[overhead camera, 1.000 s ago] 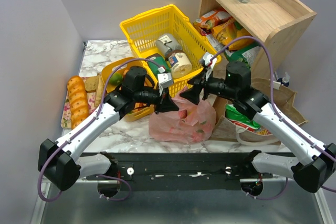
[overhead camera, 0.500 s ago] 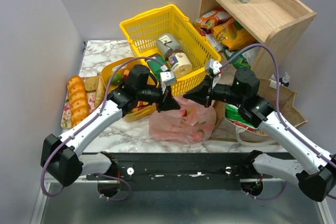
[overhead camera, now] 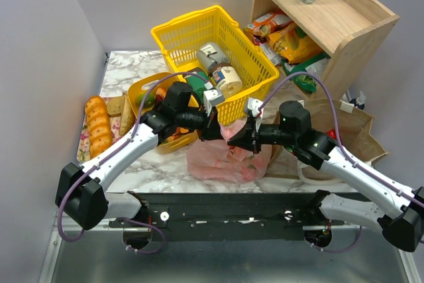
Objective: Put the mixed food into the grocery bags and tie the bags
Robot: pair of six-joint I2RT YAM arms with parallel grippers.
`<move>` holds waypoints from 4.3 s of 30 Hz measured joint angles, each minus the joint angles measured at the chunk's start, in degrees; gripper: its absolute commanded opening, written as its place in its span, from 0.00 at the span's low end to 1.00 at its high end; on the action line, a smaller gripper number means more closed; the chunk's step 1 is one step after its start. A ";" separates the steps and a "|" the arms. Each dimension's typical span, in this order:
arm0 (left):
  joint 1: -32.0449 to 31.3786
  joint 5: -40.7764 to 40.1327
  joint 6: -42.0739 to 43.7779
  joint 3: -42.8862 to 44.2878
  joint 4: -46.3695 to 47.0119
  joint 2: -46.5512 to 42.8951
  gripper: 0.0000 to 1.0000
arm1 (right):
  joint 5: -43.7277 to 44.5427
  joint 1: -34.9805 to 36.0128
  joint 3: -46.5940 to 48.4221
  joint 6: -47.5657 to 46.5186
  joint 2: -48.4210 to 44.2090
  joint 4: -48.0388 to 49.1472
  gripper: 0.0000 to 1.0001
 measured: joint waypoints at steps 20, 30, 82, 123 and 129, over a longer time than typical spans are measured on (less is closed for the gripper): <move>0.92 1.22 -1.60 -0.94 -3.15 0.57 0.00 | 12.61 2.60 -4.46 -3.56 2.23 1.53 0.01; 3.21 6.05 -5.16 -4.13 -1.53 0.15 0.13 | 13.07 2.95 -6.32 -4.04 2.49 3.61 0.01; 0.57 9.05 -6.16 -0.09 2.14 6.14 0.00 | 18.88 2.95 -10.23 -5.33 -2.60 0.17 0.09; -9.31 -26.49 14.82 -4.87 -5.51 -14.38 0.00 | -17.92 -8.68 16.72 -18.12 19.58 -10.05 0.83; -9.44 -27.58 14.97 -5.75 -4.20 -15.76 0.00 | -16.52 -7.41 13.49 -18.18 20.17 -10.78 0.77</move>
